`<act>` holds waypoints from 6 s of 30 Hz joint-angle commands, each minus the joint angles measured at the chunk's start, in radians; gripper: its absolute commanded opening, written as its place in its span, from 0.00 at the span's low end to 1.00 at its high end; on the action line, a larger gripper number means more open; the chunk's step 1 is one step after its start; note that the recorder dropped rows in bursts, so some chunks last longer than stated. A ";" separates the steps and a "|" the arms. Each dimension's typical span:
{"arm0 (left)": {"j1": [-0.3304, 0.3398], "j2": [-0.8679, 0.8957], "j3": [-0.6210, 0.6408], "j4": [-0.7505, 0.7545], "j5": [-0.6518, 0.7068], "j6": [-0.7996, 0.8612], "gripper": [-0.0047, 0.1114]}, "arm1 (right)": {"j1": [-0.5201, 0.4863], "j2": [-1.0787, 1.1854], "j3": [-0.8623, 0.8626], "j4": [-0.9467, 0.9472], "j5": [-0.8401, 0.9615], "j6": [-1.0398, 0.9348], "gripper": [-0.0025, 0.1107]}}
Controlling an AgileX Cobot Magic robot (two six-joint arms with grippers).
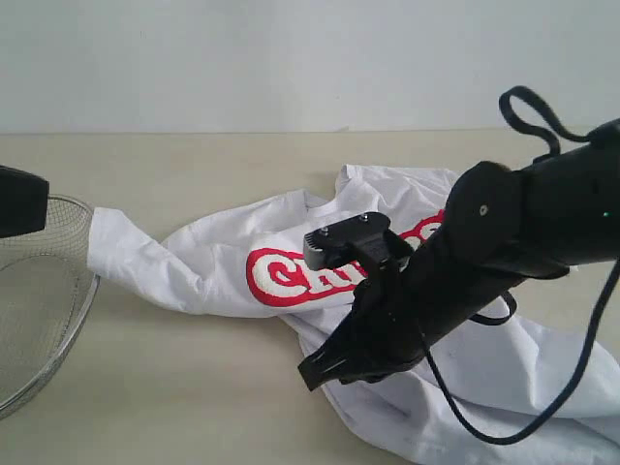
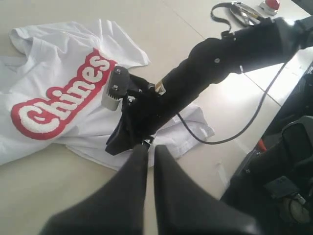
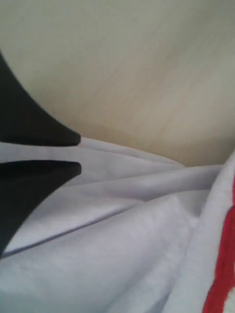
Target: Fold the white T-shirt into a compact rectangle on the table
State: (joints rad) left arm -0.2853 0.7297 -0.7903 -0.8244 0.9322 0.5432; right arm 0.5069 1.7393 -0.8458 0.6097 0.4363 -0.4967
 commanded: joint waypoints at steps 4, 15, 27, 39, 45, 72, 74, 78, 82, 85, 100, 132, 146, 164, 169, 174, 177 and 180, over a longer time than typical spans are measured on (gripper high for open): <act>-0.003 -0.025 0.018 0.011 0.005 -0.005 0.08 | 0.003 0.053 -0.008 -0.002 -0.049 -0.007 0.08; -0.003 -0.025 0.020 0.011 -0.005 0.000 0.08 | 0.003 0.105 -0.012 0.005 -0.058 -0.002 0.08; -0.003 -0.025 0.020 0.011 -0.008 0.000 0.08 | 0.003 0.119 -0.014 0.005 -0.034 -0.004 0.08; -0.003 -0.025 0.020 0.011 -0.027 0.000 0.08 | 0.104 0.119 -0.014 0.003 0.092 -0.029 0.08; -0.003 -0.025 0.020 0.011 -0.027 -0.002 0.08 | 0.130 0.119 -0.014 0.013 0.181 -0.050 0.08; -0.003 -0.025 0.020 -0.004 -0.031 -0.005 0.08 | 0.130 -0.197 -0.014 0.043 -0.038 0.027 0.08; -0.003 -0.025 0.020 -0.015 -0.031 -0.005 0.08 | 0.130 -0.220 -0.014 0.005 -0.059 0.075 0.08; -0.003 -0.025 0.020 -0.031 -0.038 -0.005 0.08 | 0.130 -0.251 -0.014 -0.058 -0.072 0.158 0.08; -0.003 -0.025 0.020 -0.031 -0.068 -0.005 0.08 | 0.130 -0.294 -0.014 -0.198 -0.090 0.312 0.08; -0.003 -0.025 0.020 -0.031 -0.077 -0.005 0.08 | 0.130 -0.325 -0.014 -0.264 -0.071 0.357 0.08; -0.003 -0.025 0.020 -0.031 -0.102 -0.005 0.08 | 0.130 -0.332 -0.014 -0.254 -0.055 0.365 0.08; -0.003 -0.025 0.020 -0.025 0.035 -0.032 0.08 | 0.130 -0.332 -0.014 -0.254 -0.118 0.365 0.08; -0.003 -0.025 0.020 -0.024 0.033 -0.032 0.08 | 0.130 -0.332 -0.014 -0.252 -0.157 0.365 0.08; -0.003 -0.025 0.020 -0.024 0.006 -0.035 0.08 | 0.130 -0.332 -0.014 -0.252 -0.157 0.365 0.08; -0.003 -0.025 0.020 -0.024 0.002 -0.035 0.08 | 0.130 -0.332 -0.014 -0.252 -0.159 0.365 0.08; -0.003 -0.025 0.020 -0.029 0.007 -0.035 0.08 | 0.130 -0.332 -0.014 -0.252 -0.159 0.365 0.08; -0.003 -0.025 0.020 -0.031 0.010 -0.035 0.08 | 0.130 -0.332 -0.014 -0.252 -0.159 0.365 0.08; -0.003 -0.025 0.020 -0.031 0.010 -0.035 0.08 | 0.130 -0.332 -0.014 -0.252 -0.159 0.365 0.08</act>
State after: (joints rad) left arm -0.2853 0.7108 -0.7746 -0.8477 0.9403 0.5054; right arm 0.6381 1.4163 -0.8642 0.3627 0.2883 -0.1293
